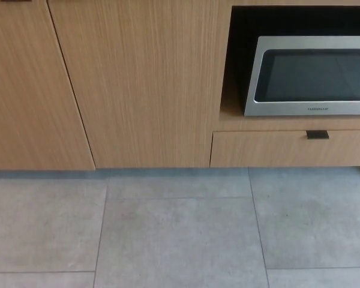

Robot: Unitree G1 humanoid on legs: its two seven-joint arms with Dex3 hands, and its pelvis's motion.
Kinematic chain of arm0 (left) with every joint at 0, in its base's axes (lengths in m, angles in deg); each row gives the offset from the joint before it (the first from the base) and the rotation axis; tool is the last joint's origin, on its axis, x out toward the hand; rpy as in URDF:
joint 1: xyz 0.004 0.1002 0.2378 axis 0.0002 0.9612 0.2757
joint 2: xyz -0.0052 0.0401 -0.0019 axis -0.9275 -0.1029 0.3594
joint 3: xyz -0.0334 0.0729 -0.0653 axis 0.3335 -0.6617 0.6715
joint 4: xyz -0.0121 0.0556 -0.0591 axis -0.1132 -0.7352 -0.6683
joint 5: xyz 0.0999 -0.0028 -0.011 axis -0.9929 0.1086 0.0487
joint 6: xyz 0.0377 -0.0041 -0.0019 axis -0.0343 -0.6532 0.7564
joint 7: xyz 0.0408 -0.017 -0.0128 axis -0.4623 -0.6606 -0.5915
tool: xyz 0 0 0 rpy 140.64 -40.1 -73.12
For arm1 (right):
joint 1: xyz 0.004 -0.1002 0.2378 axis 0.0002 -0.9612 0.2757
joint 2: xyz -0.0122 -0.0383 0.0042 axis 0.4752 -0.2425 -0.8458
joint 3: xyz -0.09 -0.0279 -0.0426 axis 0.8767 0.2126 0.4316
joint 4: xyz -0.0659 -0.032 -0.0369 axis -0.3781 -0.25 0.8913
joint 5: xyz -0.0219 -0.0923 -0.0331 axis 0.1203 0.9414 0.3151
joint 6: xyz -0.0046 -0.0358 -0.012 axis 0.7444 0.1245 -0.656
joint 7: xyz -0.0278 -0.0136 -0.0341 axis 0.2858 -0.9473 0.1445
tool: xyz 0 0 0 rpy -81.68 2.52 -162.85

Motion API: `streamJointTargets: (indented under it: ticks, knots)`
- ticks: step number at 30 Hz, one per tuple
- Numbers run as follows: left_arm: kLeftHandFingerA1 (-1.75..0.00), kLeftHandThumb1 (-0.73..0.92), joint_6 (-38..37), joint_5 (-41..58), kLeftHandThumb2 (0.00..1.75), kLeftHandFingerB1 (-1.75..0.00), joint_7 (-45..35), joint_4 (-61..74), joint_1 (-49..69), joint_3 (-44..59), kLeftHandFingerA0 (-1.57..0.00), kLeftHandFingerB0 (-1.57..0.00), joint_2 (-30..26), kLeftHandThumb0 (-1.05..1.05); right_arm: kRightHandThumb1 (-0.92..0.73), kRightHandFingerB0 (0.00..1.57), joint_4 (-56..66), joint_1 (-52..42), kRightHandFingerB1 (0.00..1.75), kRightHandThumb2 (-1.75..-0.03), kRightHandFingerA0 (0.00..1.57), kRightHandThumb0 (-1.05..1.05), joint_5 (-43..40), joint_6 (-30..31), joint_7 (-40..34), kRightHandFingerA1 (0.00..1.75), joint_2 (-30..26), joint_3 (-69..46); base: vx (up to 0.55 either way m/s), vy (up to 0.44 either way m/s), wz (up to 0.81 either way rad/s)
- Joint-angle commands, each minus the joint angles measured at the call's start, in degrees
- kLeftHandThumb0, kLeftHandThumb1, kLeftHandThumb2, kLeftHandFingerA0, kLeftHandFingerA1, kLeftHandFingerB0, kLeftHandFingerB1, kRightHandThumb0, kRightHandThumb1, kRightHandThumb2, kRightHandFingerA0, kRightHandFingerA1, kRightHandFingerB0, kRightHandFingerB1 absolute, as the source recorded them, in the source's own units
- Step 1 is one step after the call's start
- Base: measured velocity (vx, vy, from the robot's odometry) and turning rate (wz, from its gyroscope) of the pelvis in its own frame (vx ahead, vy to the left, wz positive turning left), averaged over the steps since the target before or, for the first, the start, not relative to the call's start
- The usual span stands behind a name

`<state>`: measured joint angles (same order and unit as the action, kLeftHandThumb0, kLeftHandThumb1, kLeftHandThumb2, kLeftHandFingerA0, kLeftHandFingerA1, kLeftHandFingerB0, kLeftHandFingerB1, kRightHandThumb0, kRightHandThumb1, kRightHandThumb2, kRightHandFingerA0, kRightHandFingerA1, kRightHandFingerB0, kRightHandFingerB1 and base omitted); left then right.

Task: Walk towards the tissue paper container and pull out a piece of tissue paper and use it to wipe the plate

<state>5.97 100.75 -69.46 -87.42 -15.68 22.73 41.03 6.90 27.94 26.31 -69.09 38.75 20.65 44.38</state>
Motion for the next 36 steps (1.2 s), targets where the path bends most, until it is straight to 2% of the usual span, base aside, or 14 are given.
streamJointTargets:
  ticks: [1, 8, 10, 14, 21, 22, 36]
  knots:
    - [-1.11, 0.49, -5.0, 0.8, 1.06, -0.90, -0.5, -0.7, -0.5, 0.4, -1.09, -0.94, -0.9, -0.09, -0.54, 0.73, -0.1, 0.0, 0.54, -1.06, 0.93, -0.02, 0.1, 0.0, -0.7, 0.70, -0.5, -0.1, 0.02, -0.027, 0.21]
    - [-1.11, 0.47, -5.1, 0.5, 1.12, -0.89, -0.1, -1.0, -0.8, 0.2, -1.09, -0.96, -1.1, -0.06, -0.56, 0.72, 1.1, -0.3, 0.54, -1.02, 0.92, -0.01, -0.4, 1.2, -0.3, 0.71, -0.3, 0.1, -0.03, 0.006, -0.03]
    - [-1.10, 0.44, -4.9, 0.9, 1.14, -0.84, -0.4, -0.7, -0.8, 0.4, -1.07, -0.97, -0.9, -0.02, -0.58, 0.72, 1.6, -0.3, 0.54, -1.00, 0.92, -0.03, -0.2, 2.1, -0.5, 0.70, -0.4, 0.1, 0.04, 0.156, -0.08]
    - [-1.10, 0.45, -5.1, 1.1, 1.10, -0.90, -0.6, -0.5, -0.7, 0.5, -1.08, -0.95, -0.7, -0.07, -0.56, 0.72, 1.7, -0.3, 0.54, -1.01, 0.92, -0.01, -0.1, 2.3, -0.5, 0.71, -0.5, 0.1, 0.21, 0.269, -0.13]
    - [-1.09, 0.46, -5.2, 0.7, 1.14, -0.86, -0.3, -1.4, -0.8, 0.2, -1.05, -0.96, -1.1, -0.05, -0.56, 0.72, 1.1, -0.4, 0.54, -1.03, 0.91, -0.01, -0.3, 1.2, -0.3, 0.70, -0.2, 0.3, 0.21, 0.132, 0.02]
    - [-1.08, 0.50, -5.0, 0.7, 1.09, -0.87, -0.2, -1.3, -0.8, 0.1, -1.05, -0.93, -1.1, -0.06, -0.55, 0.73, 0.5, -0.2, 0.55, -1.03, 0.93, -0.01, 0.0, 0.6, -0.5, 0.73, -0.3, 0.3, 0.23, 0.023, 0.07]
    - [-1.09, 0.51, -5.4, 0.6, 1.08, -0.86, -0.1, -1.8, -0.8, -0.2, -1.07, -0.93, -1.0, -0.08, -0.54, 0.73, -1.3, 0.9, 0.54, -1.03, 0.94, -0.01, -0.8, 0.4, -0.1, 0.71, -0.8, -0.3, 0.36, -0.143, 0.08]
